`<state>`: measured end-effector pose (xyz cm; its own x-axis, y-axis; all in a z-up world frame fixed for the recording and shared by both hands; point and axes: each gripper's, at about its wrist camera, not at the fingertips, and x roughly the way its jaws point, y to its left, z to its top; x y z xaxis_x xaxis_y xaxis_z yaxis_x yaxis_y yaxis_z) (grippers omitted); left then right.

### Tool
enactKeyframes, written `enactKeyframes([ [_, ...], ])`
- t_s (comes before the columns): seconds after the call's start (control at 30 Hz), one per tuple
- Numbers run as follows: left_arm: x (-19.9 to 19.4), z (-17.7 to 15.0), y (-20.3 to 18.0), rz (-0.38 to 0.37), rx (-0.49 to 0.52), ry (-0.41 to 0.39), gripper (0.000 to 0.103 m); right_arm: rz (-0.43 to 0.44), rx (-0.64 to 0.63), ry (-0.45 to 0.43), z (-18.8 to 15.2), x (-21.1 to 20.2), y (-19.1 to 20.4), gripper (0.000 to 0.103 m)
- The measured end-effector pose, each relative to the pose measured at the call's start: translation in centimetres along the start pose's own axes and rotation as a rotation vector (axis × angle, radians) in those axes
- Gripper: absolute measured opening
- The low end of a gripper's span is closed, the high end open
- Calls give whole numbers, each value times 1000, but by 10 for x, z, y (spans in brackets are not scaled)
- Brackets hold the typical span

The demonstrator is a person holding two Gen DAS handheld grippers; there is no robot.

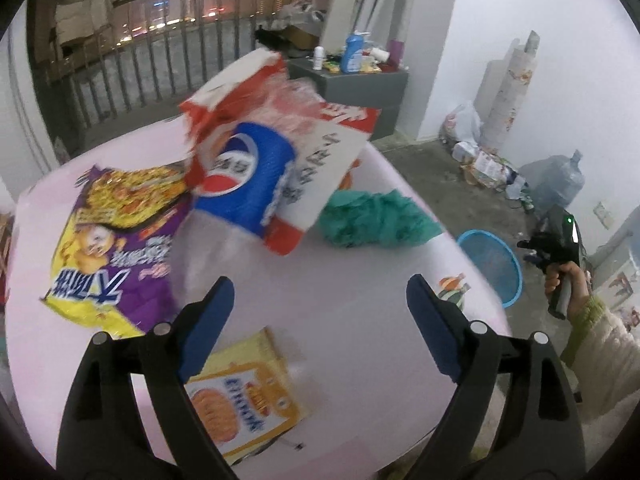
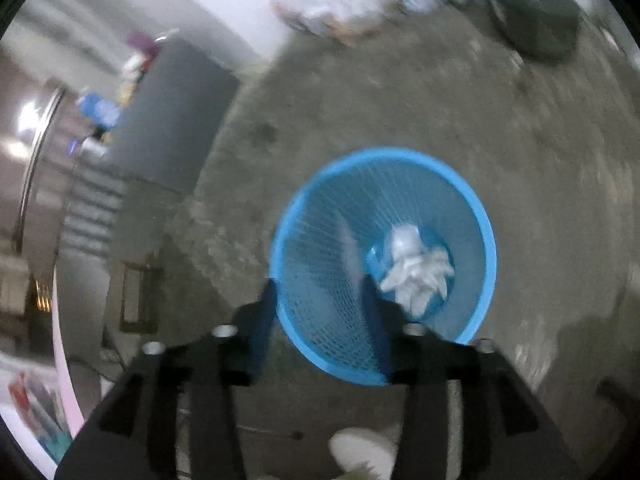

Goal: Collect trash

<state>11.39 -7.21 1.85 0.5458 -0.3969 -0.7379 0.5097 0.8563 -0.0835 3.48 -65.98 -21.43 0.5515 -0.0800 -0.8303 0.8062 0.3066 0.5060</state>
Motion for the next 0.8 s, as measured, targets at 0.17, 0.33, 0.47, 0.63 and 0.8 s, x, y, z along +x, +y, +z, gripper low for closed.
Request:
enactKeyframes([
  [0.17,-9,-15,19,26,-26,12,84,-25,30,-41,-15,-9,-10,68],
  [0.33,-18,-35,37,44,-43,35,84,60,-38,-70,-43,-61,14,68],
  [0.47,-25,-54,53,57,-96,53,84,155,-203,-63,-79,-96,58,68],
  [0.63,-30,-73,77,55,-184,56,84,316,-435,40,-140,-122,137,65],
  [0.8,-28,-83,96,20,-260,48,82,483,-616,216,-212,-127,212,53],
])
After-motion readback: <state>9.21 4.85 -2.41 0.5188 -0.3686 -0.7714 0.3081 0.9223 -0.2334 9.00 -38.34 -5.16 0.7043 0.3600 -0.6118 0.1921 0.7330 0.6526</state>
